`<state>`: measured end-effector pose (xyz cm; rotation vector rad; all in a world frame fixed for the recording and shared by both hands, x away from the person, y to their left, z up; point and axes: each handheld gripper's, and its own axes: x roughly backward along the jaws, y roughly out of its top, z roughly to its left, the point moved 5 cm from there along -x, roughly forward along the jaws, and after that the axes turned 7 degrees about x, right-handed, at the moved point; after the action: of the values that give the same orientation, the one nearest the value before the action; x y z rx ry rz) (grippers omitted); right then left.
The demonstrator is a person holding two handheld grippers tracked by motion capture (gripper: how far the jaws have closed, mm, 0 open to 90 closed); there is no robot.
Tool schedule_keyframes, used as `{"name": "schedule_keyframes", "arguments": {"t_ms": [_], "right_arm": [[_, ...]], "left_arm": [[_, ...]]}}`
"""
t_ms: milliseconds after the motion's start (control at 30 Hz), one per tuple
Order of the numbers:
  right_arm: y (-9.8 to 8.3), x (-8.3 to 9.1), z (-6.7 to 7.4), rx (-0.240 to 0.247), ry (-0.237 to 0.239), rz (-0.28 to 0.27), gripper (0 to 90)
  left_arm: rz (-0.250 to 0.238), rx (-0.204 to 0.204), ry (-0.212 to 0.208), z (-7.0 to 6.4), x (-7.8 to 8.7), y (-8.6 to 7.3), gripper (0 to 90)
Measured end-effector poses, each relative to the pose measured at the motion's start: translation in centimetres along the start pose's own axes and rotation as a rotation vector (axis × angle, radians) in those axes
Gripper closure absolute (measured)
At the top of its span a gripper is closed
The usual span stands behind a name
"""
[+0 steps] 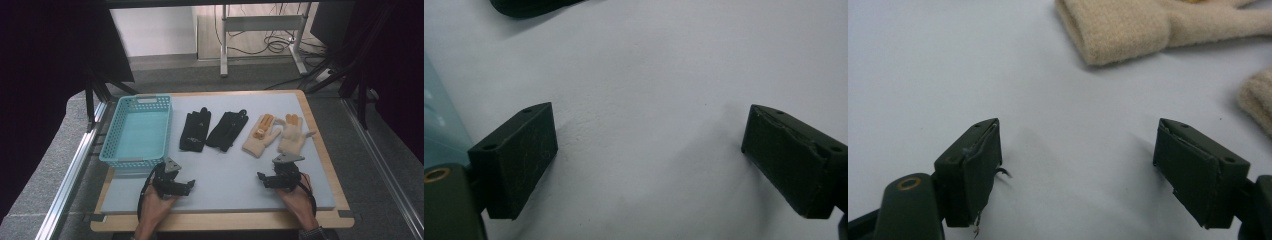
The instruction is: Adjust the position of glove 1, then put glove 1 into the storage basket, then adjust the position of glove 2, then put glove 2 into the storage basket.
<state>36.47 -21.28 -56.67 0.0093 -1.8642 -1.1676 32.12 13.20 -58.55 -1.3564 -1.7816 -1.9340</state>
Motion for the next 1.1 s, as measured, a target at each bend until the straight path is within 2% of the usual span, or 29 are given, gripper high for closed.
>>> {"name": "schedule_keyframes", "arguments": {"t_ms": [233, 267, 333, 833, 1100], "right_arm": [[-0.02, -0.04, -0.06, -0.001, -0.001, 0.001, 16.2], [-0.03, -0.1, 0.0, 0.005, 0.01, 0.009, 12.6], [-0.03, -0.1, 0.03, 0.006, 0.006, 0.011, 12.0], [0.0, -0.15, -0.04, -0.004, 0.014, 0.018, 12.0], [0.22, -0.16, 0.07, -0.024, -0.002, 0.033, 13.0]], "left_arm": [[-0.002, -0.001, 0.0, -0.01, 0.0, -0.01, 8.2], [-0.002, -0.001, 0.001, -0.01, 0.0, -0.01, 8.2], [-0.002, -0.001, 0.001, -0.01, 0.01, -0.01, 8.2], [-0.003, -0.002, 0.001, -0.01, 0.0, -0.01, 8.2], [-0.004, 0.0, 0.002, 0.0, 0.01, -0.02, 8.4]]}}
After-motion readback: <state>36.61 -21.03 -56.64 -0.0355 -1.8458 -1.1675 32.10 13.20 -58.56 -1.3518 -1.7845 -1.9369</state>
